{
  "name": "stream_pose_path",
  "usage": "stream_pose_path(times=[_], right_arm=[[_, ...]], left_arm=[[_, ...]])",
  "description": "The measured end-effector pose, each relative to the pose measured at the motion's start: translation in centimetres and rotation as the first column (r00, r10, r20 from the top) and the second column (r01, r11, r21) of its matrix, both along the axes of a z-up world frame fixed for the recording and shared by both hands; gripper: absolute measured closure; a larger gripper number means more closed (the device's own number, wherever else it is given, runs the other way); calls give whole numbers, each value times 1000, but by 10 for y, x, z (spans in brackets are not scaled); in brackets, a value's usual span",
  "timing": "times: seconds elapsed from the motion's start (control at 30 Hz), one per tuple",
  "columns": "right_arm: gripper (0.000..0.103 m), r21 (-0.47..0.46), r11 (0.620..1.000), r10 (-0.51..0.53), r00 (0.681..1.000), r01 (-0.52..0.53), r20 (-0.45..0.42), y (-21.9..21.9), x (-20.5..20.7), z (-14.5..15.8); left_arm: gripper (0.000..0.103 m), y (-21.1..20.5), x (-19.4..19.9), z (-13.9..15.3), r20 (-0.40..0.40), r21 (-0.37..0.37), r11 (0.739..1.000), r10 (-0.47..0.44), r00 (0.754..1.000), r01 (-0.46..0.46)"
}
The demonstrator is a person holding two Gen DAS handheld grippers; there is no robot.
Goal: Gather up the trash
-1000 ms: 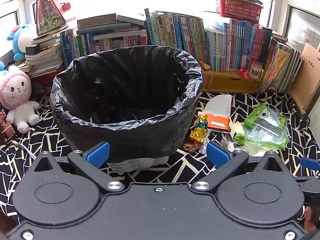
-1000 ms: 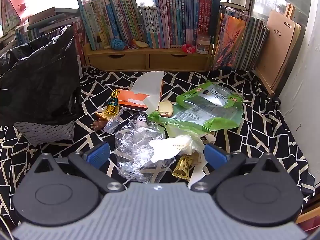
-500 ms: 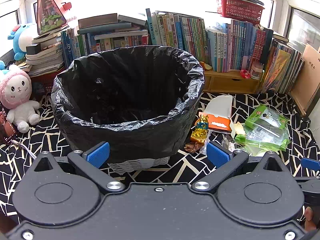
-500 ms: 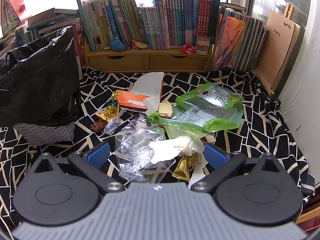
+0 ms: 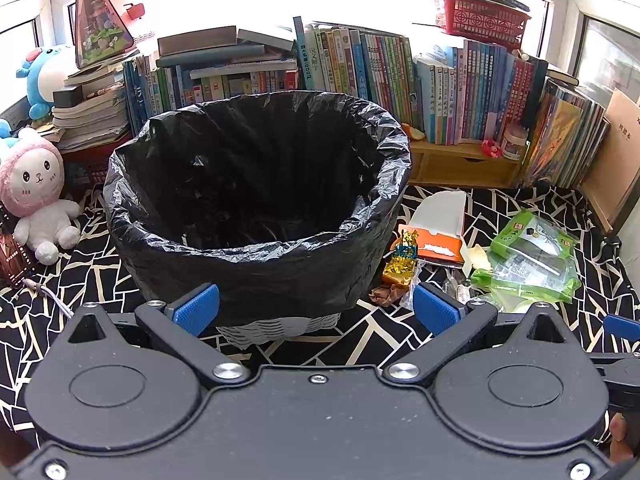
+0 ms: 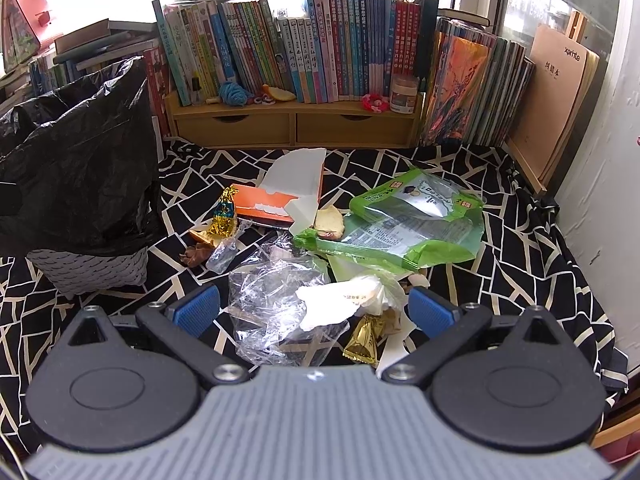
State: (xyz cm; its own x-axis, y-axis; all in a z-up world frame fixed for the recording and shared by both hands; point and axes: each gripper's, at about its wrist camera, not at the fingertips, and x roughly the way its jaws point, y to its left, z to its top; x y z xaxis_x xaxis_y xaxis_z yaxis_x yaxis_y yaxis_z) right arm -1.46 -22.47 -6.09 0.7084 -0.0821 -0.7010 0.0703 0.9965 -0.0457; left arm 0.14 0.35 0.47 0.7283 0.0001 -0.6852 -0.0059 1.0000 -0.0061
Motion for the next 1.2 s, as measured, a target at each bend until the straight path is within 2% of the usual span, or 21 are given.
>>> stream_pose_path(times=[1.2], right_arm=[[0, -5, 1000, -1, 1000, 1, -1, 0, 0, -2]], left_arm=[[0, 9, 2, -5, -8, -13, 999, 29, 1000, -29]])
